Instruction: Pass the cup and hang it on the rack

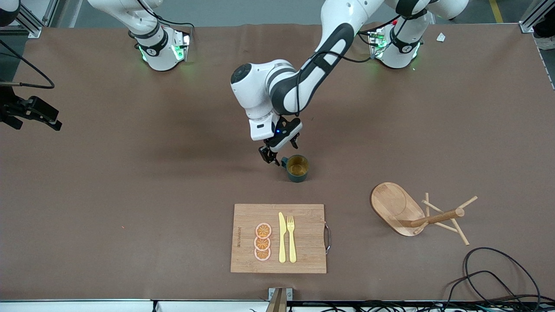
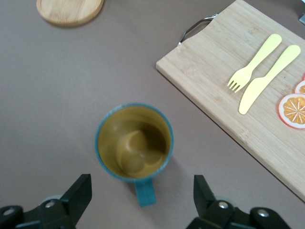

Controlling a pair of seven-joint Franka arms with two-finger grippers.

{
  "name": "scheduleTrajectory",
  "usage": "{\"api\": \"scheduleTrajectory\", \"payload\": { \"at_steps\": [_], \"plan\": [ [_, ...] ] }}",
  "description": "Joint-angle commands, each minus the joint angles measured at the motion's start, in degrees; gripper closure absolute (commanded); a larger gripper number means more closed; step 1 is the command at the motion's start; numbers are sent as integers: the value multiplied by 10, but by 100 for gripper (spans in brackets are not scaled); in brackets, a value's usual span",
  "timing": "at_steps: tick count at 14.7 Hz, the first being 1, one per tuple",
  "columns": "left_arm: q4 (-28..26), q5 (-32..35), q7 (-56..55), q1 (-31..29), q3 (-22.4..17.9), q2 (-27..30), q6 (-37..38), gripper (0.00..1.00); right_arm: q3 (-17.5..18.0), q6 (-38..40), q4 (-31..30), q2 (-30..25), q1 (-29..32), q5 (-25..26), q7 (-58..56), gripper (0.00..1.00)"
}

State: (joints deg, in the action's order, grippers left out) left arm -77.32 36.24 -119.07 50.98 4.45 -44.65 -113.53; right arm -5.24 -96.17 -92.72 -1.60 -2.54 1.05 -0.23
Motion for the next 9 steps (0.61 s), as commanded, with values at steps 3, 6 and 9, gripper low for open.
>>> {"api": "scheduleTrajectory", "payload": {
  "at_steps": [3, 6, 9],
  "plan": [
    [23, 26, -67, 15, -8, -36, -13, 12, 4, -1, -15, -13, 16, -22, -3, 0],
    [28, 26, -75, 16, -8, -46, -14, 16, 5, 13, -11, -13, 15, -19, -8, 0],
    [29, 28, -73, 17, -8, -54, -13, 22, 5, 12, -10, -13, 15, -19, -6, 0]
  ]
}}
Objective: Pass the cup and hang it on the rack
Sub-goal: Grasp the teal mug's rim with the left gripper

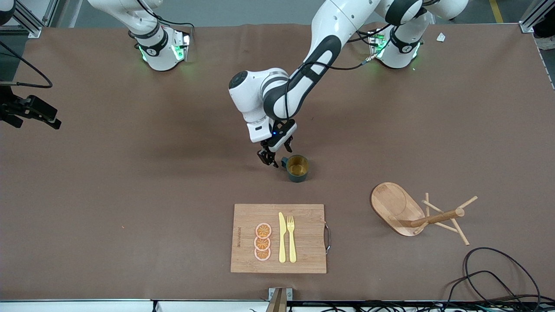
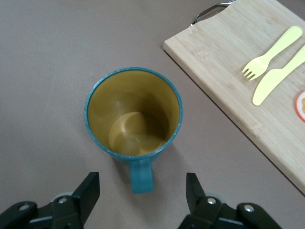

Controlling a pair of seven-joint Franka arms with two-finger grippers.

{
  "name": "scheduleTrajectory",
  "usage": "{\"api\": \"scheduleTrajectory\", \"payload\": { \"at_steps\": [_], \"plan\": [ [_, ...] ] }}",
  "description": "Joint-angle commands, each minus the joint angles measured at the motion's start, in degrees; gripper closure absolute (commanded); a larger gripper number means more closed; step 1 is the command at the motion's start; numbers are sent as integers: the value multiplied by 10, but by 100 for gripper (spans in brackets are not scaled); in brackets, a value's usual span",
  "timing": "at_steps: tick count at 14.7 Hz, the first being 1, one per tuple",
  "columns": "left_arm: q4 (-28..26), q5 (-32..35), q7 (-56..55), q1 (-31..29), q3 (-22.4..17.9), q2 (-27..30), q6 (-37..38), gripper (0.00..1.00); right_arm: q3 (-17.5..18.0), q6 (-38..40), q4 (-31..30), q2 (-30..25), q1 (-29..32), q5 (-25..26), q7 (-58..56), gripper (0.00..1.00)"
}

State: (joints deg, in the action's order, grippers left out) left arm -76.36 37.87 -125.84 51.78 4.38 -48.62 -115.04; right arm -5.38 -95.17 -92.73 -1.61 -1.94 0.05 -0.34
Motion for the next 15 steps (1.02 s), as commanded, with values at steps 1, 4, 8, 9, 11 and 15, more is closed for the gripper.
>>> {"api": "scheduleTrajectory", "payload": {
  "at_steps": [1, 4, 8, 9, 11, 15],
  "plan": [
    [18, 12, -2, 8, -8, -14, 2, 25, 6, 2, -10, -13, 9, -9, -6, 0],
    [16, 26, -1, 8, -7, -17, 3, 39, 7, 2, -5, -13, 9, -8, -9, 0],
    [16, 27, 13, 6, -7, -18, 3, 53, 7, 4, -2, -13, 8, -4, -8, 0],
    [16, 28, 19, 6, -7, -18, 3, 57, 7, 4, -1, -13, 8, -4, -10, 0],
    [17, 30, 27, 3, -7, -17, 3, 69, 7, 4, 10, -13, 7, -4, -9, 0],
    [18, 29, 76, 2, -15, -6, 3, 98, 7, 5, 24, -11, 7, 0, -12, 0]
  ]
}}
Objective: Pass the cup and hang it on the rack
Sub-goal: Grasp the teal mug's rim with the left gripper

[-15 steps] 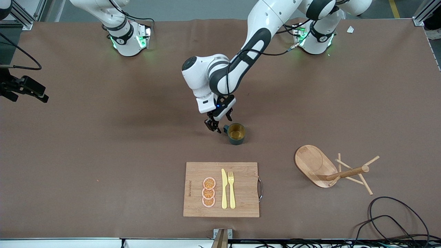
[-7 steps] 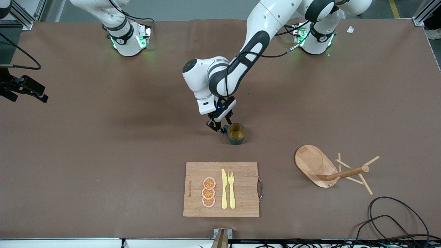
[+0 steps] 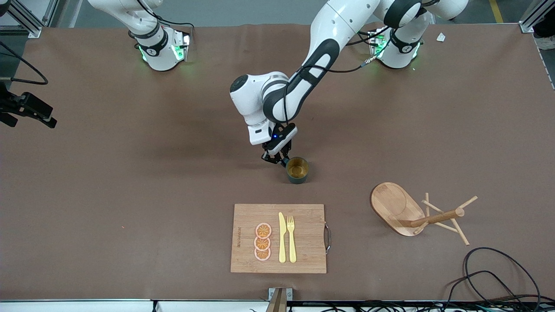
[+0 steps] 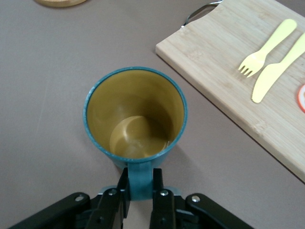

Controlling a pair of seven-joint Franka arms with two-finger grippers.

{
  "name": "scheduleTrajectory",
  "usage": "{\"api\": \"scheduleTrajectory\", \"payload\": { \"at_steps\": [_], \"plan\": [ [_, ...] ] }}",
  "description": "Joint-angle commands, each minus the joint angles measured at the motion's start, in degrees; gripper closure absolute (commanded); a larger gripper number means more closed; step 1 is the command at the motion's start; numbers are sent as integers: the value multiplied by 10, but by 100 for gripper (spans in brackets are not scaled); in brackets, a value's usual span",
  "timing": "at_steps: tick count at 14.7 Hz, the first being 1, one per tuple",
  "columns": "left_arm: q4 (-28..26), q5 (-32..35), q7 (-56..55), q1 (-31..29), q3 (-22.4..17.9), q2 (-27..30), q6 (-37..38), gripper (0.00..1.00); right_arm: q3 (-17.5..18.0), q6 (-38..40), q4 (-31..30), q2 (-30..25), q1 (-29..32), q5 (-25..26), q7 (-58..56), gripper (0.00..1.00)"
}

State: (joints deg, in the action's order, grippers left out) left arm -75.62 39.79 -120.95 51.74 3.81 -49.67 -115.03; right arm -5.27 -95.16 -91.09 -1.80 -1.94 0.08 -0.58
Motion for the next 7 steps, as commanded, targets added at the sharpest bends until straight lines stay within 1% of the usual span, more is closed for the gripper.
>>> {"api": "scheduleTrajectory", "payload": {
  "at_steps": [1, 4, 7],
  "plan": [
    [11, 9, 38, 0, -9, 11, 3, 99, 6, 6, 13, -8, 8, 2, -12, 0],
    [10, -14, 69, -33, -3, 56, 8, 100, 5, 7, 12, -6, 11, 2, -13, 0],
    [9, -111, 150, -76, -3, 127, 8, 100, 5, 9, 13, -6, 11, 3, -15, 0]
  ]
}}
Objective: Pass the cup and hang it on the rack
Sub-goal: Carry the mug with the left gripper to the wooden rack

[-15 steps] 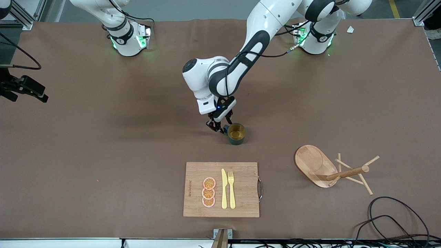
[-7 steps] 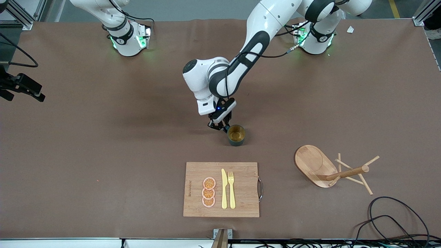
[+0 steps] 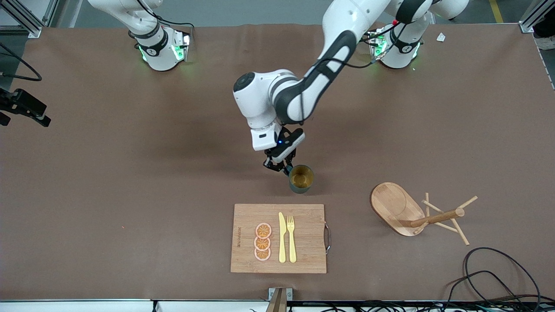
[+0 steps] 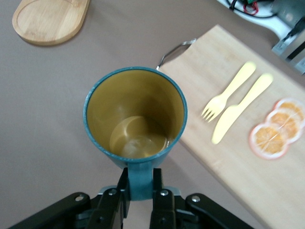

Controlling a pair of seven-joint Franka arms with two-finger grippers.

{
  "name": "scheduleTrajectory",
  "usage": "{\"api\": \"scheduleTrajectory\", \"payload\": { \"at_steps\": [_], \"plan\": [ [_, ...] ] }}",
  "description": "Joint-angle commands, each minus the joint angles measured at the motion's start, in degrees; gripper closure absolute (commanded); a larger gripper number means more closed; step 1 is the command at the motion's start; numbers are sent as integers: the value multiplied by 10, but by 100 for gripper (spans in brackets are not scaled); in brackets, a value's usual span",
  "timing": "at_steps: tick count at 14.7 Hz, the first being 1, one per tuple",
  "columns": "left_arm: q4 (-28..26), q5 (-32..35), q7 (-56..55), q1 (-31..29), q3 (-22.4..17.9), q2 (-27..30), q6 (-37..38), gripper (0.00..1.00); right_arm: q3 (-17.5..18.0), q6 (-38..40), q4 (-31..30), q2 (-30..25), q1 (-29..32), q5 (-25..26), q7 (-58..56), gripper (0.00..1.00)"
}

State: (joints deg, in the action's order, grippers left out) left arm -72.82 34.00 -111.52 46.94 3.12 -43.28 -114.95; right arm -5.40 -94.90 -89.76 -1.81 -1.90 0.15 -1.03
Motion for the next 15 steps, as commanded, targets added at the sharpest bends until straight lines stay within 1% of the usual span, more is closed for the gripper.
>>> {"api": "scheduleTrajectory", "payload": {
  "at_steps": [1, 4, 7, 10, 13, 15],
  "plan": [
    [-20, -92, 85, -43, 4, 85, 7, 100, 7, 6, -1, -6, 10, 2, -14, 0],
    [-23, -215, 149, -107, 4, 149, 10, 100, 7, 8, -1, -6, 13, 2, -19, 0],
    [-23, -348, 242, -180, 4, 189, 26, 100, 6, 8, -1, -6, 12, 2, -19, 0],
    [-23, -479, 355, -262, 5, 207, 63, 100, 7, 15, -1, -6, 12, 2, -18, 0],
    [-23, -586, 441, -325, 5, 209, 94, 100, 7, 15, 1, -5, 12, 2, -19, 0],
    [-25, -644, 499, -361, 5, 203, 119, 100, 6, 16, 0, -5, 12, 2, -19, 0]
  ]
}}
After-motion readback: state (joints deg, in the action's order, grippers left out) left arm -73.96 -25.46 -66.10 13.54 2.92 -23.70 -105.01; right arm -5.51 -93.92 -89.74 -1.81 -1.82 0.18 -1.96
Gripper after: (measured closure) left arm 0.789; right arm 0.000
